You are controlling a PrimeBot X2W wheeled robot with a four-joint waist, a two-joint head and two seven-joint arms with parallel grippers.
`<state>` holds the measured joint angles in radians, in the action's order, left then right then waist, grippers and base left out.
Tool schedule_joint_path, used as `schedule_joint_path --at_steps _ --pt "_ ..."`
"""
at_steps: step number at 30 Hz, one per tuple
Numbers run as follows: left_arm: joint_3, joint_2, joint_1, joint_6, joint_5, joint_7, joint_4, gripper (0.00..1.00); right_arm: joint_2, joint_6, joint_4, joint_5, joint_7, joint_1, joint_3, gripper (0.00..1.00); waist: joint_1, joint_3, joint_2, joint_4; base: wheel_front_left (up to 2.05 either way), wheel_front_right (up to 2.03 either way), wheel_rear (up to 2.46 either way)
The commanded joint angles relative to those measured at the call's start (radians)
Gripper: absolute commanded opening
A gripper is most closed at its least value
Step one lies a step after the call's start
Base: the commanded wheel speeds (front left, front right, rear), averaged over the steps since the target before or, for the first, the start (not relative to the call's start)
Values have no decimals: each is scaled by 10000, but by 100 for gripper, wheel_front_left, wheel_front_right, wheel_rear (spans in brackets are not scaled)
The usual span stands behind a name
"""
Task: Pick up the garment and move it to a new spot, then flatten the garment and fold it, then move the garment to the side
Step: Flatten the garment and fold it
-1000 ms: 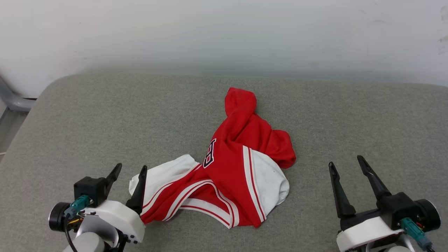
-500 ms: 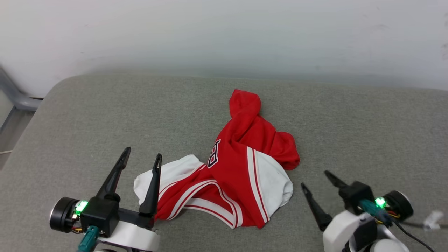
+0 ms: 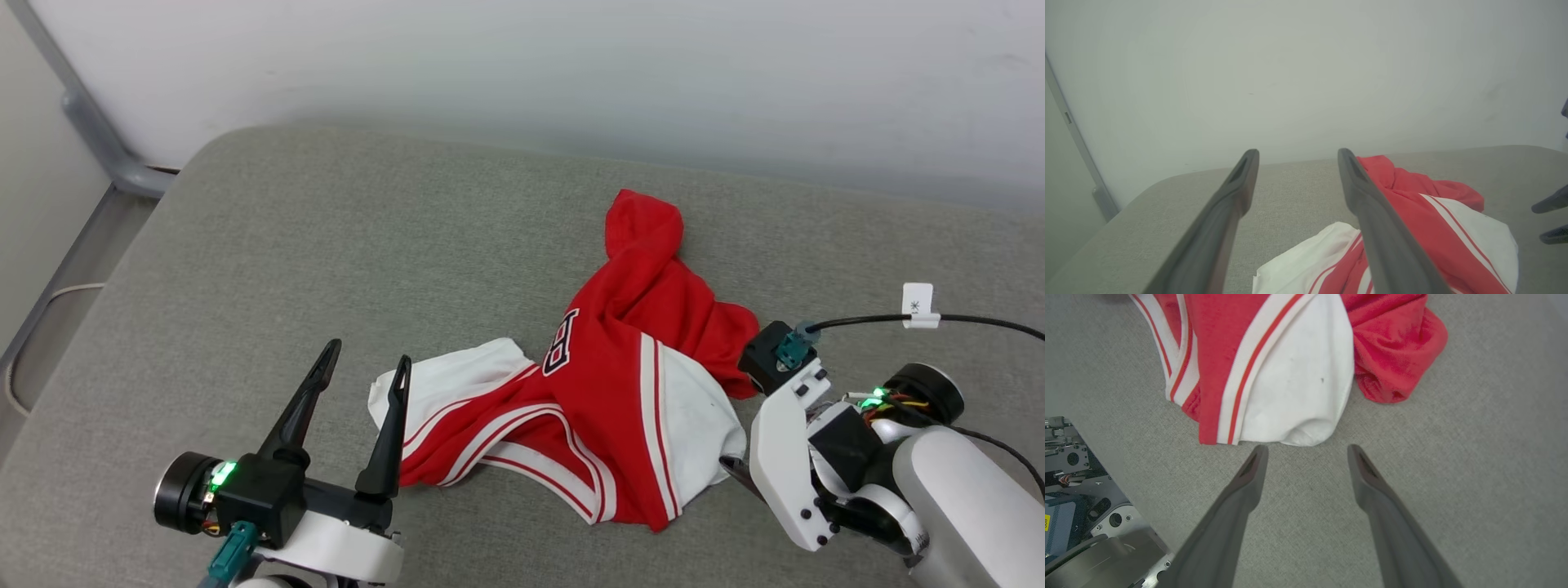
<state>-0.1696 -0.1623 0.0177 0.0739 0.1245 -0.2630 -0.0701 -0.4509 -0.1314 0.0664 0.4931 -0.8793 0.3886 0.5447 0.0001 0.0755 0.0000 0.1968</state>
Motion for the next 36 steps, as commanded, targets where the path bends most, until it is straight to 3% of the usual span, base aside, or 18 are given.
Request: schedule_joint_path --at_steps 1,7,16,17,18,19,20,28,36 --pt "56 61 111 119 -120 -25 8 100 14 12 122 92 -271 218 111 100 -1 162 0 290 0 0 0" --pt "213 345 339 366 -247 -25 64 100 -143 14 834 19 -1281 846 640 100 -1 450 0 850 0 0 0" --pt "303 592 505 531 -344 -26 110 100 117 11 2517 82 -825 1007 1269 100 -1 747 0 1335 0 0 0" --pt "314 598 510 541 -354 -26 112 100 156 11 2660 126 -788 970 1368 89 -1 761 0 1344 0 0 0" --pt "330 600 513 542 -363 -26 111 100 185 9 2765 202 -734 955 1495 44 -1 773 0 1347 0 0 0" --pt "344 608 510 552 -364 -26 107 100 205 9 2856 265 -686 965 1583 16 -1 786 0 1341 0 0 0" --pt "359 614 504 556 -371 -26 104 100 201 9 2941 326 -620 981 1654 0 -1 800 0 1331 0 0 0" --pt "484 607 421 561 -425 -26 221 100 -233 15 3224 736 43 1332 1791 0 -1 589 0 925 0 0 0" --pt "681 529 99 567 -404 -26 224 100 -891 14 2826 954 490 705 545 0 -1 130 0 194 0 0 0"
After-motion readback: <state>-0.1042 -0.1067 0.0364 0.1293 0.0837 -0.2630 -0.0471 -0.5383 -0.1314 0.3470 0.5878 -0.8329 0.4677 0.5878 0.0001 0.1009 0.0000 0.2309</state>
